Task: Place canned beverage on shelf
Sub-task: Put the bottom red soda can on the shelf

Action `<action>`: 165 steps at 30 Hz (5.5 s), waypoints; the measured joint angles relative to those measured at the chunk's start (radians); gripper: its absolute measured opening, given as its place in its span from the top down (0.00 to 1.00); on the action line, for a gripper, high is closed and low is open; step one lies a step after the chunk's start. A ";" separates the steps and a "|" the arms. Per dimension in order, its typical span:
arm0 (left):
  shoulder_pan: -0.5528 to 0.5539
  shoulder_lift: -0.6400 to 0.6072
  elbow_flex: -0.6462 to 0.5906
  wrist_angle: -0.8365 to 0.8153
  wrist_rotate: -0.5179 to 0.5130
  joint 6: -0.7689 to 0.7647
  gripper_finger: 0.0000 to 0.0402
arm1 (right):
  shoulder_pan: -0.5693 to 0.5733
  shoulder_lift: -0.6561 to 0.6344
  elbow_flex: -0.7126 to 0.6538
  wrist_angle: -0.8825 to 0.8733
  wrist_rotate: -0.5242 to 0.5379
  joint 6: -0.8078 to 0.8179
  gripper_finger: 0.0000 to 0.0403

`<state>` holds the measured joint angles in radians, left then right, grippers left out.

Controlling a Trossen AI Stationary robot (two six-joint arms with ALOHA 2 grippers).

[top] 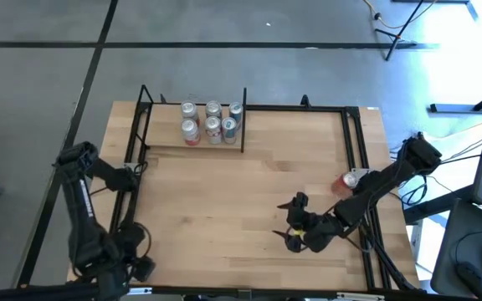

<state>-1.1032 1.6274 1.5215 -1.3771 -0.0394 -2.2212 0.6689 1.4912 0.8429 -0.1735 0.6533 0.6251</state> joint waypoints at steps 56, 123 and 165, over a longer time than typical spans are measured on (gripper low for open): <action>0.012 0.203 -0.062 0.181 0.042 0.169 0.35 | 0.012 0.069 0.000 0.026 -0.074 0.099 0.05; 0.510 0.161 0.066 0.095 0.004 1.254 0.13 | 0.012 0.091 0.000 0.045 -0.087 0.100 0.05; 0.438 0.161 -0.120 0.287 -0.159 1.715 0.18 | 0.012 0.091 0.000 0.045 -0.085 0.094 0.05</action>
<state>-0.6653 1.7889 1.4012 -1.0903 -0.1980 -0.5061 0.6804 1.5822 0.8433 -0.1284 0.5681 0.7189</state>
